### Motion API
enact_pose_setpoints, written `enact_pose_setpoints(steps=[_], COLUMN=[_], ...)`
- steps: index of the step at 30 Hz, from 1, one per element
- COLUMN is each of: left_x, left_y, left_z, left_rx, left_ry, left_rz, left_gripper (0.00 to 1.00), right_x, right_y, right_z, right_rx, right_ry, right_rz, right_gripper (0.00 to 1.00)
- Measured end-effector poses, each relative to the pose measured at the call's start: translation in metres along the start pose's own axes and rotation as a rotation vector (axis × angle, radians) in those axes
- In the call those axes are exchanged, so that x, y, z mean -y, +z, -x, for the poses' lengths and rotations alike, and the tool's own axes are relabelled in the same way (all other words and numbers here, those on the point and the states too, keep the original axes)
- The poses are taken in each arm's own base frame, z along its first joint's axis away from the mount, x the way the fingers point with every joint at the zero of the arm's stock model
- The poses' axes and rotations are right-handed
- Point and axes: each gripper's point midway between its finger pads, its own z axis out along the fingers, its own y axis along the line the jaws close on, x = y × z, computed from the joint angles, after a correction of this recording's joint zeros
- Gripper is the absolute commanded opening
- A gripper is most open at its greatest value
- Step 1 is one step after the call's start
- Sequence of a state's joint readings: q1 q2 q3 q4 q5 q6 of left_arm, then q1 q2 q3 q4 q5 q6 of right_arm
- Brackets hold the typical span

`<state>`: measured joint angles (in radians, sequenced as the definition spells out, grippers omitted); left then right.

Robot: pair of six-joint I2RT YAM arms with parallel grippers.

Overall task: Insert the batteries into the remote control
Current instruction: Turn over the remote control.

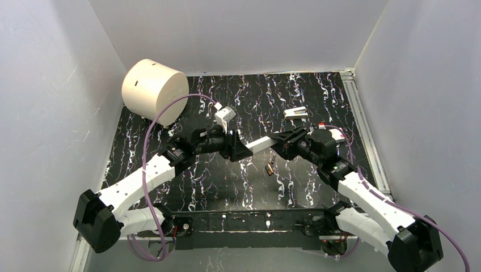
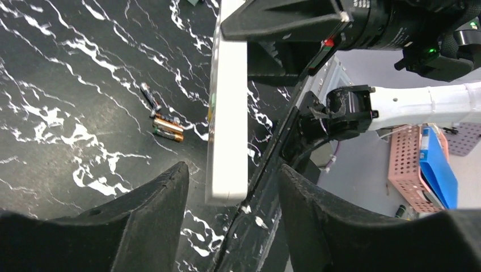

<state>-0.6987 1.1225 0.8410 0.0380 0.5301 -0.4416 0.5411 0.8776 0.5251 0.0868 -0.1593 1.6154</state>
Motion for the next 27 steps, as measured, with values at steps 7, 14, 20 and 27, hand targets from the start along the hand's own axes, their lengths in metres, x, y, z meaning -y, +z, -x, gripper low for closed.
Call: enact_pose_setpoints(steps=[7, 14, 20, 27], left_x=[-0.002, -0.004, -0.011, -0.014], left_y=[0.009, 0.017, 0.019, 0.019], left_z=[0.016, 0.012, 0.011, 0.009], left_rx=[0.106, 0.139, 0.160, 0.158], left_ry=[0.030, 0.008, -0.006, -0.019], left_rz=[0.009, -0.001, 0.027, 0.037], left_gripper=[0.44, 0.38, 0.12, 0.00], right_x=[0.009, 0.005, 0.001, 0.001], right_y=[0.013, 0.014, 0.014, 0.018], right_z=[-0.004, -0.006, -0.006, -0.010], right_rx=[-0.030, -0.037, -0.039, -0.067], right_ry=[0.074, 0.126, 0.156, 0.161], right_rz=[-0.051, -0.046, -0.036, -0.036], right_gripper=[0.34, 0.36, 0.38, 0.93])
